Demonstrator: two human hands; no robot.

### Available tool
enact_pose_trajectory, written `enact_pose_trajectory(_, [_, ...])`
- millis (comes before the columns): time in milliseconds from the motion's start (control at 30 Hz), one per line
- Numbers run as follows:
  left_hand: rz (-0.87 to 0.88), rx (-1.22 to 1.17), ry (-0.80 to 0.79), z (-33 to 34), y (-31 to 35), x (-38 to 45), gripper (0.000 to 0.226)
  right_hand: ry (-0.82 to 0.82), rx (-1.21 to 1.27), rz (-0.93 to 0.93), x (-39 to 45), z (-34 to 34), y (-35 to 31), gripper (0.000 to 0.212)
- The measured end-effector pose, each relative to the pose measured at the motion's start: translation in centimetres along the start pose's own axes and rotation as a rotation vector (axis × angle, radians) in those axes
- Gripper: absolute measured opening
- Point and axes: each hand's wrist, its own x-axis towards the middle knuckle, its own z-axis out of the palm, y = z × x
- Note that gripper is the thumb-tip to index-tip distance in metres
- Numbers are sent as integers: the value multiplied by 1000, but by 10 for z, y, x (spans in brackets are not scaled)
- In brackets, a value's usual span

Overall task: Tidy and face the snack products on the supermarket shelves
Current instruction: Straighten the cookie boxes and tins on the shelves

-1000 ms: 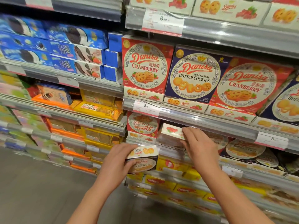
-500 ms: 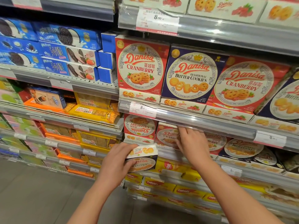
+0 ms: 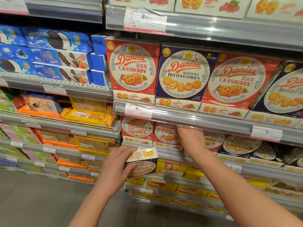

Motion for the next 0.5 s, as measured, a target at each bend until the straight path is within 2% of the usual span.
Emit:
enact_pose_trajectory(133, [7,5,-2,2,9,0,55,157,90,-53,-12,-2,3,21])
enact_pose_trajectory(267, [33,-2,-26,6,19,1,55,233,193,-107,-51,-3,8,50])
enact_pose_trajectory(333, [48,0,-37,9,26,2,55,260,357,-145,-77,-6,11,47])
enact_pose_trajectory(400, [71,-11,-49,14,37,4,56,231,517,-147,-101,-14,14,43])
enact_pose_trajectory(500, [130,-33,-99,23,58,7,56,110,613,-181,-124,-31,17,51])
